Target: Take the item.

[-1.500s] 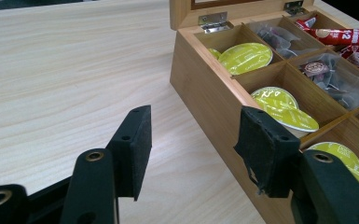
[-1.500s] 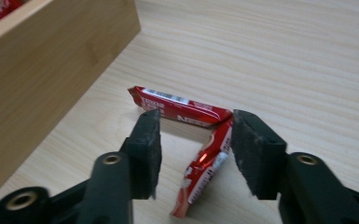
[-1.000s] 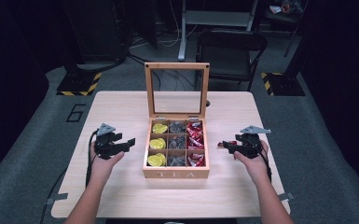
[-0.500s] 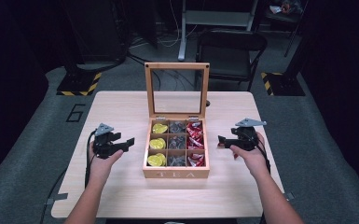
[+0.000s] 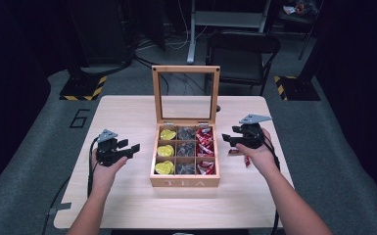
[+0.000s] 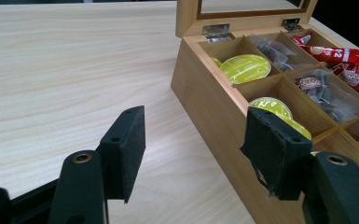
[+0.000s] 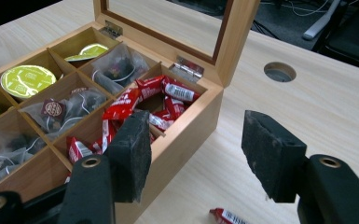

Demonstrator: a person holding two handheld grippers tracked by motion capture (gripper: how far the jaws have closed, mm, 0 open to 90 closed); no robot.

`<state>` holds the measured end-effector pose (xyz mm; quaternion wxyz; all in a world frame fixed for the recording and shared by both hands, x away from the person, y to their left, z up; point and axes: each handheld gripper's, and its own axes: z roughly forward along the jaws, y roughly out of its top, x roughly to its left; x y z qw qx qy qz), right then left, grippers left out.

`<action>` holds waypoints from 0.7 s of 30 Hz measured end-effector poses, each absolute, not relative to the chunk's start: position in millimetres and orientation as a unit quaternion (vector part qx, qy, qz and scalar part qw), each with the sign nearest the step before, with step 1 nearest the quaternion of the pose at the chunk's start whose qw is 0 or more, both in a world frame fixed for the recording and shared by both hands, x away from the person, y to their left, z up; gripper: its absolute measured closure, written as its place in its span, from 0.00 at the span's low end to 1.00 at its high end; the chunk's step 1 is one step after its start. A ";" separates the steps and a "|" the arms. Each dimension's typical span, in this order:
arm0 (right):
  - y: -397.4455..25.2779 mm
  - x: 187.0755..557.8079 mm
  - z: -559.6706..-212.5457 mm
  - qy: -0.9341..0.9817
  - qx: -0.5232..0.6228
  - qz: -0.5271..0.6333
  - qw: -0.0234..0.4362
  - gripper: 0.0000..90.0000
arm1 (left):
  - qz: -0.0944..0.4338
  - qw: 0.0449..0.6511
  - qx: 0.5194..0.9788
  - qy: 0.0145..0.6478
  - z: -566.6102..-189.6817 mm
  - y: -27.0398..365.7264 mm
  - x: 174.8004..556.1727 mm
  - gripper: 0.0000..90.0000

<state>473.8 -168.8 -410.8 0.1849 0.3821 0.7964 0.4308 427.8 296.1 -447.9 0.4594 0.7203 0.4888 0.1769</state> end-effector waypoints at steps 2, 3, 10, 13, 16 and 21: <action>-166.9 477.3 -406.3 0.797 0.379 0.432 0.186 0.47 | 0.179 0.459 0.720 0.490 -447.8 296.1 427.8 0.43; -166.2 478.4 -404.7 0.797 0.379 0.433 0.184 0.47 | 0.180 0.458 0.719 0.490 -447.6 296.2 427.5 0.43; -161.6 488.6 -387.2 0.795 0.375 0.439 0.185 0.49 | 0.179 0.461 0.717 0.491 -447.4 297.0 427.8 0.43; -161.0 494.4 -381.9 0.796 0.373 0.437 0.191 0.49 | 0.175 0.464 0.718 0.488 -447.0 296.7 427.8 0.43; -160.1 499.4 -378.7 0.795 0.377 0.434 0.192 0.49 | 0.174 0.465 0.718 0.488 -446.8 296.9 427.8 0.43; -159.5 511.6 -376.4 0.793 0.384 0.436 0.182 0.49 | 0.174 0.466 0.718 0.487 -447.6 296.1 428.3 0.43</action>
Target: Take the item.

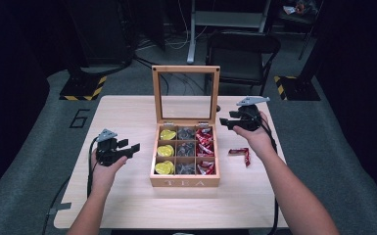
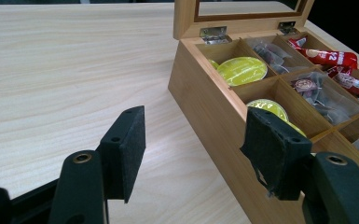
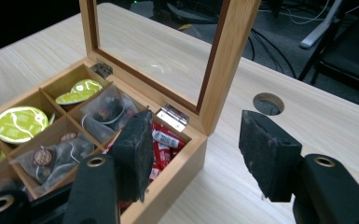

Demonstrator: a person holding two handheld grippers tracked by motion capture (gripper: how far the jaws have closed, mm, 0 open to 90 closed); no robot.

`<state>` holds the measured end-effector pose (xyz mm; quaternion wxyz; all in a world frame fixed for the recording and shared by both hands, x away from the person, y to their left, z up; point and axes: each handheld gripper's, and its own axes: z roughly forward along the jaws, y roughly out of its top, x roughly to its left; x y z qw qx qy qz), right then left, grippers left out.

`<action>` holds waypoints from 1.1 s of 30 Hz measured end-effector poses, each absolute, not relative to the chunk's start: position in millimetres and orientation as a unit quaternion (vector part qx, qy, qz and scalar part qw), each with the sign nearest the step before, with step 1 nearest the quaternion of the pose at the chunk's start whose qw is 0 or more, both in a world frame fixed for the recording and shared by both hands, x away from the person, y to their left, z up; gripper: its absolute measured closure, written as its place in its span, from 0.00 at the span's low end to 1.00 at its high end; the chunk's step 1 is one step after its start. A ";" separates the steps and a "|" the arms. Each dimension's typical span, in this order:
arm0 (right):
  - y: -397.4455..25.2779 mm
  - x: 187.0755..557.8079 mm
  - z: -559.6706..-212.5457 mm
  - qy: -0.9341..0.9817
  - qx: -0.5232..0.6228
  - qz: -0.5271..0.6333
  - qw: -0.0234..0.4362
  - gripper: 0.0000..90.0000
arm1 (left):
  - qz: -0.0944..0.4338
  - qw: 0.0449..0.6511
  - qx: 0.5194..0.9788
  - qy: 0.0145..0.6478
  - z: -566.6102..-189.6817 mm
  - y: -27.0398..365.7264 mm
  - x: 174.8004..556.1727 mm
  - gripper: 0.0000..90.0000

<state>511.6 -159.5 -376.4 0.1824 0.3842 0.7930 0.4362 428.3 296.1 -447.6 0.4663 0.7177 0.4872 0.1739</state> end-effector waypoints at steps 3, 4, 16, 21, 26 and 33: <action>-156.7 519.1 -377.5 0.795 0.383 0.438 0.173 0.49 | 0.171 0.462 0.722 0.486 -447.6 295.5 428.2 0.44; -155.7 520.4 -377.8 0.795 0.386 0.436 0.171 0.49 | 0.172 0.461 0.722 0.485 -447.6 295.3 428.1 0.44; -142.0 543.3 -381.3 0.799 0.373 0.433 0.187 0.48 | 0.184 0.464 0.721 0.482 -446.7 293.8 426.7 0.45; -133.8 550.3 -382.1 0.796 0.383 0.427 0.192 0.46 | 0.188 0.465 0.720 0.480 -446.1 293.3 426.5 0.44; -127.4 556.8 -382.2 0.795 0.388 0.425 0.193 0.45 | 0.186 0.461 0.721 0.482 -447.0 293.0 427.2 0.43; -126.8 567.0 -387.3 0.798 0.393 0.414 0.194 0.46 | 0.183 0.465 0.718 0.484 -447.0 293.1 426.5 0.43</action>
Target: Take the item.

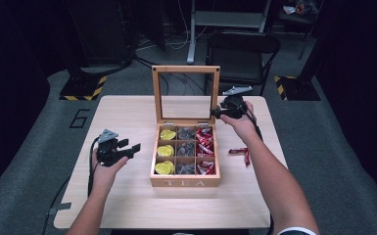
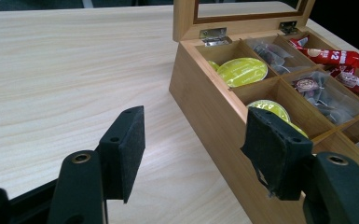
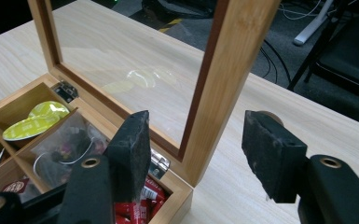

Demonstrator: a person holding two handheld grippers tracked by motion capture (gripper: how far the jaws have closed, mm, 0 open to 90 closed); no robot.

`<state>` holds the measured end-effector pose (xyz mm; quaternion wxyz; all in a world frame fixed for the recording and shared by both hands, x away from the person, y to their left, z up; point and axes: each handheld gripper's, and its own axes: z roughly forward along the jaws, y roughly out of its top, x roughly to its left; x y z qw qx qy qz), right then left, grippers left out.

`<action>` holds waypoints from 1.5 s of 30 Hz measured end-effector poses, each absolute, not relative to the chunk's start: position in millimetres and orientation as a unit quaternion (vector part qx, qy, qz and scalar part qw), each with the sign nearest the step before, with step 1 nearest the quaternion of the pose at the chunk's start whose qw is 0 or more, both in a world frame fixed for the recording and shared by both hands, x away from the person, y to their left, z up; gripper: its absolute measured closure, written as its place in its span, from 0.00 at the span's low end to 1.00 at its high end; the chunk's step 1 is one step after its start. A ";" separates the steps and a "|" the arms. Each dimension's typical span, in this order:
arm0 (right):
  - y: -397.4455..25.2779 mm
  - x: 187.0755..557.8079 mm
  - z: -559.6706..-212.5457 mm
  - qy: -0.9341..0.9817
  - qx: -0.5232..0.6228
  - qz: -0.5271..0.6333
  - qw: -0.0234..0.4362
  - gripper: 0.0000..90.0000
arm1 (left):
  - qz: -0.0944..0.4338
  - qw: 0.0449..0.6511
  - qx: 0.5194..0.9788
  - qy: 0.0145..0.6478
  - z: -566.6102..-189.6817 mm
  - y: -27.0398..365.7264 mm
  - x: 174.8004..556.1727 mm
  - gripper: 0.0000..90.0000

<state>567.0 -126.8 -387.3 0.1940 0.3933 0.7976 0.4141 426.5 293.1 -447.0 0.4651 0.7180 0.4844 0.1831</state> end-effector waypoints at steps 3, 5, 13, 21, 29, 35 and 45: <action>-128.2 571.0 -389.8 0.793 0.401 0.416 0.195 0.46 | 0.183 0.467 0.718 0.482 -446.9 292.8 426.4 0.43; -128.8 573.4 -391.4 0.790 0.407 0.417 0.193 0.46 | 0.182 0.467 0.718 0.482 -447.3 292.5 426.6 0.43; -130.7 581.6 -392.6 0.784 0.409 0.424 0.195 0.52 | 0.172 0.470 0.723 0.476 -448.1 291.5 426.9 0.44; -129.8 586.7 -395.0 0.788 0.408 0.424 0.182 0.61 | 0.171 0.467 0.727 0.472 -449.4 289.3 427.0 0.46; -126.2 588.9 -395.2 0.790 0.407 0.422 0.182 0.65 | 0.171 0.465 0.729 0.472 -449.8 289.8 427.3 0.48; -122.5 591.3 -395.0 0.792 0.406 0.416 0.187 0.71 | 0.170 0.467 0.728 0.473 -449.9 290.4 427.3 0.49; -123.8 592.1 -393.5 0.791 0.410 0.419 0.175 0.72 | 0.167 0.469 0.726 0.474 -450.1 289.7 427.3 0.49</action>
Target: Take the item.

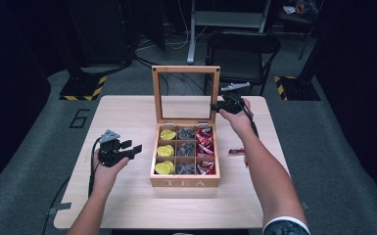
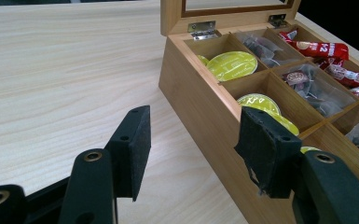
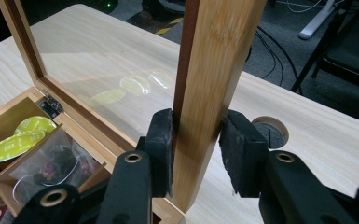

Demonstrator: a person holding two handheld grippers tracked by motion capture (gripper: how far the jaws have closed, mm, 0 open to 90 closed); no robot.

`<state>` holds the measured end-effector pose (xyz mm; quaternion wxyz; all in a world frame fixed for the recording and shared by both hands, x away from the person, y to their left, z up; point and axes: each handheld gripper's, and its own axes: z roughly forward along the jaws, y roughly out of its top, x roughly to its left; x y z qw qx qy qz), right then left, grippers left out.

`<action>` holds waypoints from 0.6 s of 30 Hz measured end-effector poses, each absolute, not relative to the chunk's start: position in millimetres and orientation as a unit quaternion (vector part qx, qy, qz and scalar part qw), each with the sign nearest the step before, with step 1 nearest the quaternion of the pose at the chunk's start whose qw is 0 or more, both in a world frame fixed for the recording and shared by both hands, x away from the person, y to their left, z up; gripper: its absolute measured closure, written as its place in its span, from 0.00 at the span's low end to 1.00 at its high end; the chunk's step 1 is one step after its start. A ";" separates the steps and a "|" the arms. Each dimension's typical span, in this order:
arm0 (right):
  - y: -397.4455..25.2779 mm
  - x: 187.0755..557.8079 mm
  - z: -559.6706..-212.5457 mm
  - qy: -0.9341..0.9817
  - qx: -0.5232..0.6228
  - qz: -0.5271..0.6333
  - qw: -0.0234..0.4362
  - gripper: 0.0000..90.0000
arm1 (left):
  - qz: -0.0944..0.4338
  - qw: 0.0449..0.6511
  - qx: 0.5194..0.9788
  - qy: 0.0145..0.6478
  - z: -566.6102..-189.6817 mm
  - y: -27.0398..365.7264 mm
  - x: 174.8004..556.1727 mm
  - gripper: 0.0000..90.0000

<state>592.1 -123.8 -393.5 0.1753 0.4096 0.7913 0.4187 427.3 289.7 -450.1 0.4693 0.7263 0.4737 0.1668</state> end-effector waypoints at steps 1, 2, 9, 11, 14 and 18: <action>-124.1 592.1 -393.3 0.794 0.404 0.418 0.180 0.72 | 0.163 0.469 0.726 0.476 -449.8 289.2 426.9 0.49; -124.2 591.6 -393.3 0.795 0.402 0.417 0.181 0.72 | 0.166 0.471 0.727 0.472 -449.4 289.6 427.3 0.49; -124.3 588.0 -392.8 0.793 0.402 0.420 0.183 0.72 | 0.155 0.475 0.728 0.469 -447.2 290.1 428.2 0.49; -124.5 586.2 -393.0 0.791 0.402 0.423 0.183 0.72 | 0.148 0.480 0.724 0.472 -446.4 289.4 428.2 0.50; -125.0 583.0 -393.4 0.789 0.401 0.428 0.186 0.73 | 0.145 0.482 0.723 0.473 -444.3 289.0 430.2 0.50; -126.0 578.5 -392.8 0.791 0.392 0.430 0.191 0.73 | 0.142 0.482 0.721 0.476 -437.4 286.4 435.0 0.51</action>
